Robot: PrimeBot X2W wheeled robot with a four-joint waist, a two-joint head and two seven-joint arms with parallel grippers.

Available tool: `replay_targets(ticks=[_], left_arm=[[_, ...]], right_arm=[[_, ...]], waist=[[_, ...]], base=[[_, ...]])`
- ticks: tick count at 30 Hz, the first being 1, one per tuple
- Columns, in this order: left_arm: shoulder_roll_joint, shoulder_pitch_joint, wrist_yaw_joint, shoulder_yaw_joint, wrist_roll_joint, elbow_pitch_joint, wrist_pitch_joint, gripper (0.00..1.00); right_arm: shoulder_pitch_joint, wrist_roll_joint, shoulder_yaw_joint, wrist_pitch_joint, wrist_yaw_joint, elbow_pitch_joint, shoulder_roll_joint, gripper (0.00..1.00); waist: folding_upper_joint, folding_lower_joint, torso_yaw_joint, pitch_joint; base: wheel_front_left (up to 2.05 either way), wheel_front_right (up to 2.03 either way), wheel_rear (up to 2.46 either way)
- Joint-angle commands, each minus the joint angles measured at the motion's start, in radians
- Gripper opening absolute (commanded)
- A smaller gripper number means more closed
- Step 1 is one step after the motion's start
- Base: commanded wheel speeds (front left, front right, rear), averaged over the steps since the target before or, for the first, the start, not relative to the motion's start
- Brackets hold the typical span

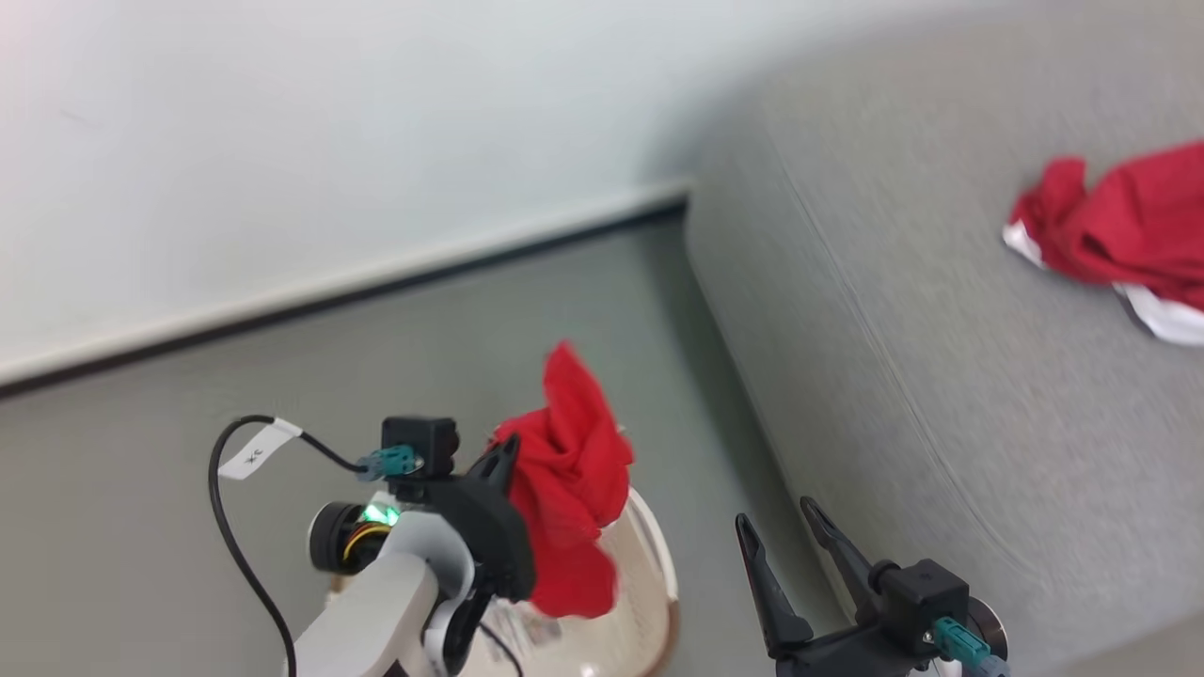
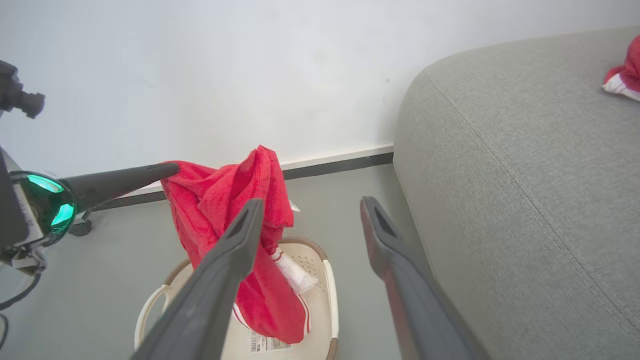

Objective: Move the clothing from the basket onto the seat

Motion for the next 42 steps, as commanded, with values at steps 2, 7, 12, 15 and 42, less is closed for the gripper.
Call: replay_targets(ticks=[2,7,12,15,42], left_arm=[[-0.001,0.004,0.017,-0.014,-0.019,-0.043,-0.004,0.00],[0.000,-0.023,0.042,-0.045,-0.022,-0.127,0.004,0.00],[-0.001,-0.053,0.061,-0.079,-0.023,-0.197,0.006,0.00],[0.000,-0.081,0.065,-0.095,-0.025,-0.222,0.009,0.00],[0.000,-0.283,0.091,-0.288,-0.147,-0.304,0.004,0.00]], right_arm=[[0.030,0.002,0.000,0.014,0.000,-0.010,-0.005,1.00],[0.043,0.012,0.020,0.041,0.000,-0.020,-0.004,1.00],[0.046,0.022,0.036,0.050,0.000,-0.022,-0.004,1.00],[0.041,0.027,0.050,0.055,0.000,-0.020,-0.002,1.00],[-0.162,0.134,0.100,0.101,0.000,0.153,0.016,1.00]], waist=[[0.0002,0.0002,0.156,-0.183],[0.0002,0.0002,0.194,-0.225],[0.0002,0.0002,0.224,-0.251],[0.0002,0.0002,0.238,-0.263],[0.0002,0.0002,0.292,-0.274]], base=[[0.00,0.00,0.00],[0.00,0.00,0.00],[0.00,0.00,0.00],[0.00,0.00,0.00],[0.00,0.00,0.00]])
